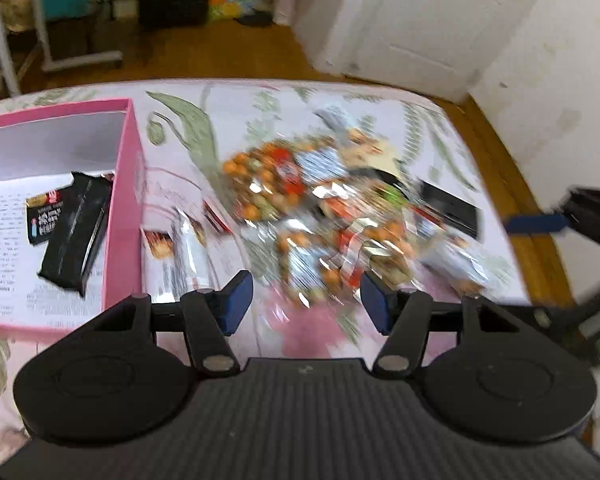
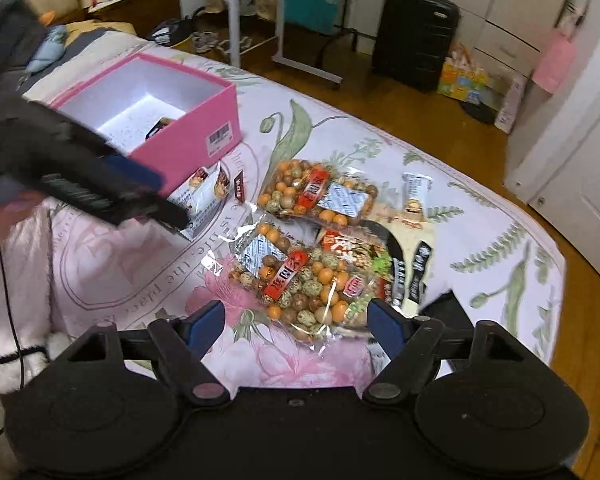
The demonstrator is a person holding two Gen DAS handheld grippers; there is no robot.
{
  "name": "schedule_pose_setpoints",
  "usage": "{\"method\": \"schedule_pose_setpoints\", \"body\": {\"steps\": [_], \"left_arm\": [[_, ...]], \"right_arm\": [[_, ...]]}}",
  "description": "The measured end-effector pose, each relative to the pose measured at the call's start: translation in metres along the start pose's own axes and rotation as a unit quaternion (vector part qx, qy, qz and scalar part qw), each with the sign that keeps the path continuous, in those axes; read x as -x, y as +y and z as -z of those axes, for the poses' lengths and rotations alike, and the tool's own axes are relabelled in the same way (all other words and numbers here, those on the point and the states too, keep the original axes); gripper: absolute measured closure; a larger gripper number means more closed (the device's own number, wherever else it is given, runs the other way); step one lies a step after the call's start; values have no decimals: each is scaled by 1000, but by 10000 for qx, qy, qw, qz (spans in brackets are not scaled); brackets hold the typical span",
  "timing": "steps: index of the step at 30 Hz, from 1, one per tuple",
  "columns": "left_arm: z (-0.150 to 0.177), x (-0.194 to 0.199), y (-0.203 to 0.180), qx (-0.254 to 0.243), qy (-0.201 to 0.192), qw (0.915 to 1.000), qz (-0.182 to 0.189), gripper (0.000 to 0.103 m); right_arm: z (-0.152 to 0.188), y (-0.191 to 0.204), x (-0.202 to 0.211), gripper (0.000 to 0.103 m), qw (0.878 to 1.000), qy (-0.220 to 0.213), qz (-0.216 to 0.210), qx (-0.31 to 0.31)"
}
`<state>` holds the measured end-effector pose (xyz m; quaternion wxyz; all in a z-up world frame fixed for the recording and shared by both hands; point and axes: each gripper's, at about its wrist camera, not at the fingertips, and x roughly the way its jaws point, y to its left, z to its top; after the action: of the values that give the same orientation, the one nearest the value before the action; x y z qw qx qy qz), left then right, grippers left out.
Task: Organize snacks
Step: 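Move the left gripper to a bag of coated beans and grasp it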
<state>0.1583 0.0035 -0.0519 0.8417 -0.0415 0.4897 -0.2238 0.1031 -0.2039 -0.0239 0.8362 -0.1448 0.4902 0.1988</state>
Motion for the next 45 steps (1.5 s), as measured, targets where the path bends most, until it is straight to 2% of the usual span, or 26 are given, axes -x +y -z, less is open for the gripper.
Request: {"method": "schedule_pose_setpoints", "body": {"steps": [2,5,10,16,19,21,22,23,24,26,30,34,38,40,41,43,45], "left_arm": [[3,-21,3,-101,-33,9998,-149,45],[8,-48,9,-94,-3,9998,-148,45],[13,-77,22,18,53,9999,-90,45],[24,-97,30,144,207,9996,-93,45],[28,-108,32,277,353,9989,153,45],[30,-113,34,488,404,9972,409,45],[30,-113,33,520,369,9970,440,45],[31,-112,31,476,339,9975,402,48],[32,-112,31,437,290,9979,369,56],[32,-112,35,541,291,9973,398,60],[34,-113,43,742,298,9956,496,62],[37,-117,38,661,110,9969,424,62],[37,-117,39,682,54,9955,649,62],[37,-117,37,707,170,9918,1055,60],[37,-116,33,676,195,9926,990,60],[38,-116,22,355,196,9972,624,62],[40,-117,22,463,152,9967,649,61]], "right_arm": [[8,-6,-14,24,9998,-92,-68,-147],[21,-25,-33,24,9974,-230,50,-674],[37,-53,-60,24,9891,11,-194,-1460],[37,-68,-79,24,9811,21,-419,-1890],[37,-67,-89,24,9765,16,-587,-2076],[39,-63,-95,31,9747,-13,-671,-2133],[38,-60,-97,41,9749,-35,-652,-2126],[37,-56,-99,48,9762,-52,-598,-2083],[36,-53,-100,53,9781,-44,-463,-2029],[37,-51,-102,55,9780,-2,-355,-2057],[41,-60,-105,57,9645,37,-404,-2611],[42,-61,-111,54,9507,128,-457,-3065],[43,-64,-118,53,9350,145,-543,-3502],[43,-63,-119,52,9338,143,-562,-3531],[42,-61,-119,52,9352,167,-516,-3500],[40,-59,-119,52,9365,187,-492,-3468],[39,-59,-121,51,9362,205,-463,-3478]]}}
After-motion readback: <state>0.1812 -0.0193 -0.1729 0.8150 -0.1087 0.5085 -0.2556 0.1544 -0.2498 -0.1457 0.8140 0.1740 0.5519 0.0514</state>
